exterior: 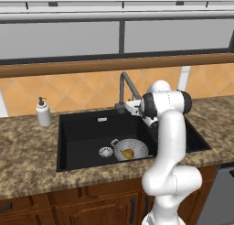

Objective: Put the colander in the sink, put the pear in the colander, and turn on the sink faucet and pour water over the colander.

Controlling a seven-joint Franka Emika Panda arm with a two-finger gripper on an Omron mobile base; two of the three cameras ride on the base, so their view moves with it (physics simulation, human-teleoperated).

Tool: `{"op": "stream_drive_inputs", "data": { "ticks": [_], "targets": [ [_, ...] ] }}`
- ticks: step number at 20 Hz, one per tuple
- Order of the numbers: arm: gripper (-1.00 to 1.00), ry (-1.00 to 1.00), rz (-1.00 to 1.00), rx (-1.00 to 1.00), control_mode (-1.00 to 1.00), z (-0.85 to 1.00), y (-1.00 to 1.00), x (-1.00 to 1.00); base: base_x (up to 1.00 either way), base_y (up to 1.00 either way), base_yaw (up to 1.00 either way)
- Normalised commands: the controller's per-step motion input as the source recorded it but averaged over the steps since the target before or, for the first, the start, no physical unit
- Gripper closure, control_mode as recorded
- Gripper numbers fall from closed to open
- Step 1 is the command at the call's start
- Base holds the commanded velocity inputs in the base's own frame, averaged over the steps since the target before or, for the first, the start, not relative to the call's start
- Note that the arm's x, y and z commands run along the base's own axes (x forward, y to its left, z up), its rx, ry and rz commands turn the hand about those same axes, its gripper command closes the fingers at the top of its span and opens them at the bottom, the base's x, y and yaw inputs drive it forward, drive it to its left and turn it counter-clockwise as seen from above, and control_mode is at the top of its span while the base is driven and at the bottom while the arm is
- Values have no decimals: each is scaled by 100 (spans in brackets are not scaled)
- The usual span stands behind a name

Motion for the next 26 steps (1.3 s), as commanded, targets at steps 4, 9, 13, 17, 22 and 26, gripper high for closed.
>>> {"op": "stream_drive_inputs", "data": {
  "ticks": [4,9,13,17,22,26],
  "targets": [
    [-100,1,-2,0,-100,-19,0,44,0,0,0],
    [-100,0,-3,0,-100,-14,0,45,0,0,0],
    [-100,0,-3,0,-100,-11,0,40,0,0,0],
    [100,0,-3,5,-100,-6,-26,26,0,0,0],
    [100,0,-5,20,-100,-1,-92,21,0,0,0],
    [100,0,-5,26,-100,-1,-100,17,0,0,0]
  ]
}}
